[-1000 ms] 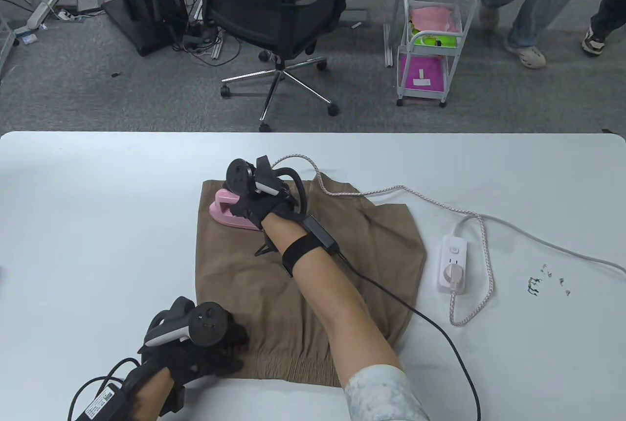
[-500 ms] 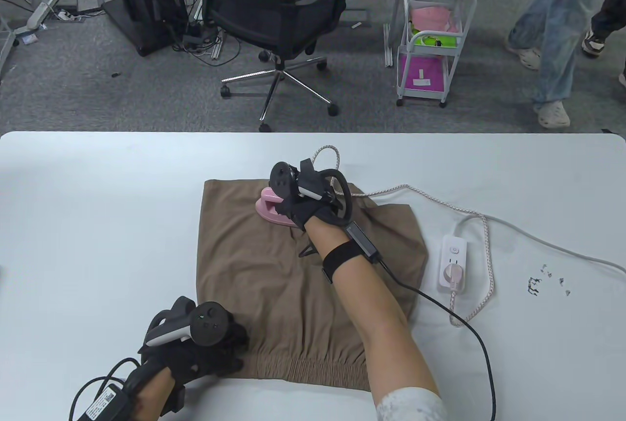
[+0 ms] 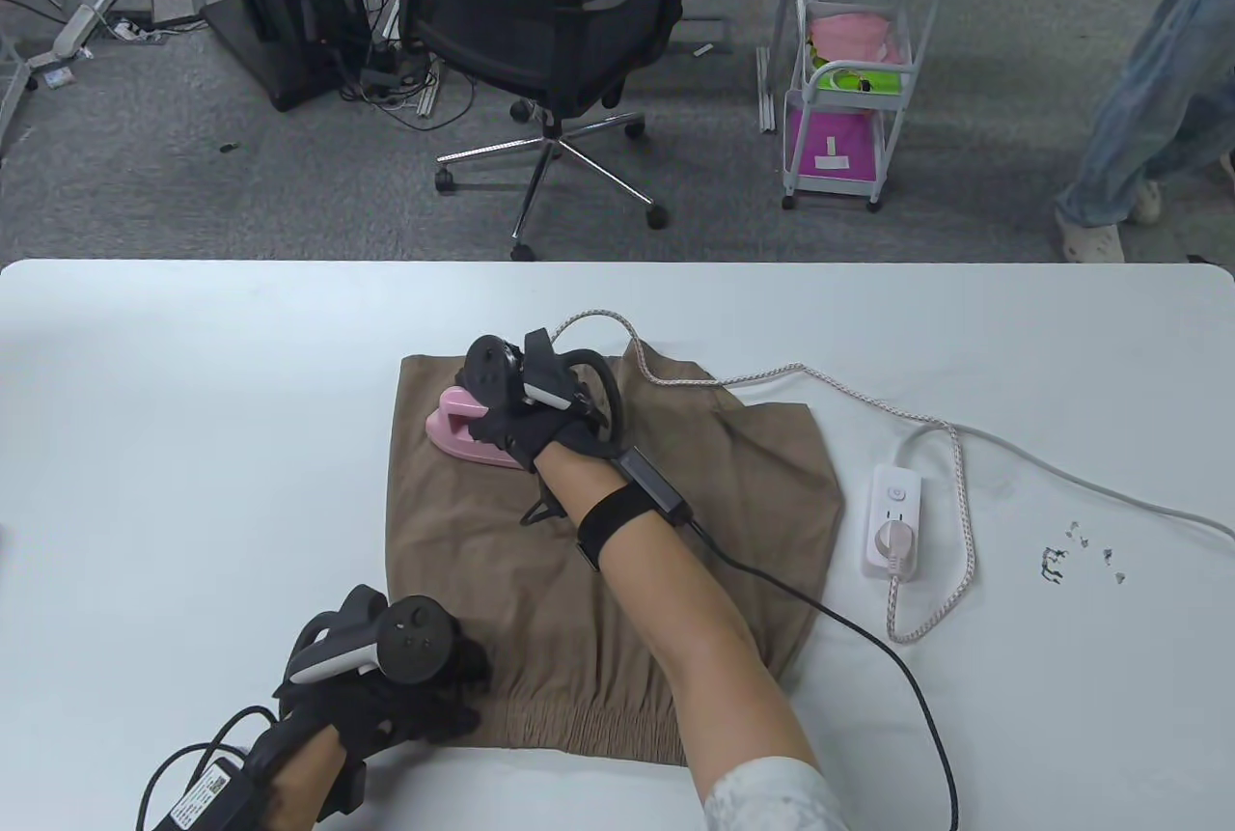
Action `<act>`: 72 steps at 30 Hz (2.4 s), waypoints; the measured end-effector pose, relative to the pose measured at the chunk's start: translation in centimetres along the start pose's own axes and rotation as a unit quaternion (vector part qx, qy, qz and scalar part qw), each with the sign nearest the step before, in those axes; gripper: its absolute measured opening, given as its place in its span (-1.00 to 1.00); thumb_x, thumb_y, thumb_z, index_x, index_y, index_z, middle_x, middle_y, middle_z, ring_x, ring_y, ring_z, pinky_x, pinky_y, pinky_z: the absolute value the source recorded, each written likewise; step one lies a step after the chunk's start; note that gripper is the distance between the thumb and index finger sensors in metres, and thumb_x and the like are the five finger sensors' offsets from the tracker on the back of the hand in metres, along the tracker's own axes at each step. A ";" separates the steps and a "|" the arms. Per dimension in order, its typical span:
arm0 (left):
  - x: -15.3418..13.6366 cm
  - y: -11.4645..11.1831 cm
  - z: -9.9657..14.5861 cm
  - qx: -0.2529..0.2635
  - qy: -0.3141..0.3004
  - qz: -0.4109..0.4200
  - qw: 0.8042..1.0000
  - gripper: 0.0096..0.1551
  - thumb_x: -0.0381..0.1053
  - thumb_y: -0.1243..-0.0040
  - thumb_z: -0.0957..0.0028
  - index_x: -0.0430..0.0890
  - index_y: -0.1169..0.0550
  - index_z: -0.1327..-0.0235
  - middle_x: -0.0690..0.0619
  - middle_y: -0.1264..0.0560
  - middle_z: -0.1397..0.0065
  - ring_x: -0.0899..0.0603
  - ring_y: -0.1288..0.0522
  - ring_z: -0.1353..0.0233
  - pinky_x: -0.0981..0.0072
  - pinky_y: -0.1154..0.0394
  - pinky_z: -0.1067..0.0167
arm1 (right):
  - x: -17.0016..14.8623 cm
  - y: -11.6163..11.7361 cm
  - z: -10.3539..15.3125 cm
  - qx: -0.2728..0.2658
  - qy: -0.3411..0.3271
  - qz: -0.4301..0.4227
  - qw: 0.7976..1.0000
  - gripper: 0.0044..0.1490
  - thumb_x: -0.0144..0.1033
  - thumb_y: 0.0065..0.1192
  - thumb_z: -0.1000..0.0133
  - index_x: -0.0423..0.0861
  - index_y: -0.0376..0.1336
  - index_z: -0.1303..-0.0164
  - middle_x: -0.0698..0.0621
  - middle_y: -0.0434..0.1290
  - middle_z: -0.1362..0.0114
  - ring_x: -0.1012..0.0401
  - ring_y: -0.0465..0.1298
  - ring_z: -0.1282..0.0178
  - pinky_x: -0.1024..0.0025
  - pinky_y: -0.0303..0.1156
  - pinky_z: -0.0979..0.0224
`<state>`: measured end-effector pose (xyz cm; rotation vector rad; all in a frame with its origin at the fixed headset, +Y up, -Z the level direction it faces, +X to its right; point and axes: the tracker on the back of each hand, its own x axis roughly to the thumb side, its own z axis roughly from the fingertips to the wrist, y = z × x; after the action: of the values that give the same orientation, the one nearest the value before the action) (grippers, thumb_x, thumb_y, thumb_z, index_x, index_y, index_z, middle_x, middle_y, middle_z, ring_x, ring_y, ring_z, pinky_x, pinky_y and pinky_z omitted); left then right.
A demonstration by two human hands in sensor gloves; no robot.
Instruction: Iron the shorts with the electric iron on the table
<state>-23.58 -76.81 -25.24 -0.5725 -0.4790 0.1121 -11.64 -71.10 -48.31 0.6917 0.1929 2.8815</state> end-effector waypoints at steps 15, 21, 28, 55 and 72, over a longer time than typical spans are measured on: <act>0.1 0.0 0.0 0.002 0.000 -0.001 1.000 -0.22 0.31 -0.38 0.04 0.23 -0.34 -0.45 0.07 -0.18 -0.61 -0.21 -0.21 -0.54 -0.42 -0.11 -0.53 | 1.1 0.4 0.2 0.010 -0.003 -0.007 1.000 -0.25 0.08 0.60 -0.05 0.30 0.31 -0.47 0.19 0.55 -0.15 0.21 0.63 0.11 0.00 0.56 0.14; 0.1 0.0 0.1 0.000 0.003 0.000 1.000 -0.22 0.31 -0.38 0.03 0.24 -0.34 -0.46 0.08 -0.18 -0.62 -0.20 -0.21 -0.55 -0.42 -0.12 -0.53 | -2.3 -0.2 2.1 0.005 0.016 0.000 1.000 -0.26 0.09 0.59 -0.06 0.31 0.30 -0.46 0.19 0.55 -0.15 0.22 0.63 0.10 0.01 0.56 0.14; 0.1 0.0 0.2 0.001 0.006 -0.003 1.000 -0.22 0.31 -0.37 0.03 0.23 -0.34 -0.46 0.06 -0.18 -0.62 -0.20 -0.21 -0.55 -0.41 -0.12 -0.52 | -5.9 -0.9 4.2 0.000 0.038 0.006 0.999 -0.26 0.09 0.59 -0.05 0.33 0.31 -0.46 0.20 0.55 -0.15 0.22 0.63 0.10 0.00 0.56 0.13; 0.1 0.1 0.2 0.002 0.006 -0.009 1.000 -0.24 0.31 -0.37 0.03 0.25 -0.35 -0.45 0.06 -0.19 -0.62 -0.20 -0.22 -0.55 -0.41 -0.13 -0.52 | 1.4 1.0 1.9 0.005 -0.014 -0.026 1.000 -0.23 0.10 0.57 -0.08 0.31 0.26 -0.51 0.19 0.52 -0.19 0.21 0.62 0.07 0.01 0.55 0.11; 0.2 0.0 0.2 0.002 0.010 -0.009 1.000 -0.23 0.32 -0.36 0.03 0.26 -0.34 -0.45 0.08 -0.18 -0.62 -0.19 -0.21 -0.55 -0.41 -0.13 -0.53 | 0.3 0.6 3.7 0.031 0.012 -0.019 0.999 -0.26 0.08 0.58 -0.09 0.29 0.29 -0.48 0.19 0.55 -0.12 0.22 0.62 0.13 0.01 0.55 0.17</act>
<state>-23.52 -76.64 -25.06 -0.5653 -0.4651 0.0905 -10.25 -71.33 -44.82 0.6575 0.2954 2.8595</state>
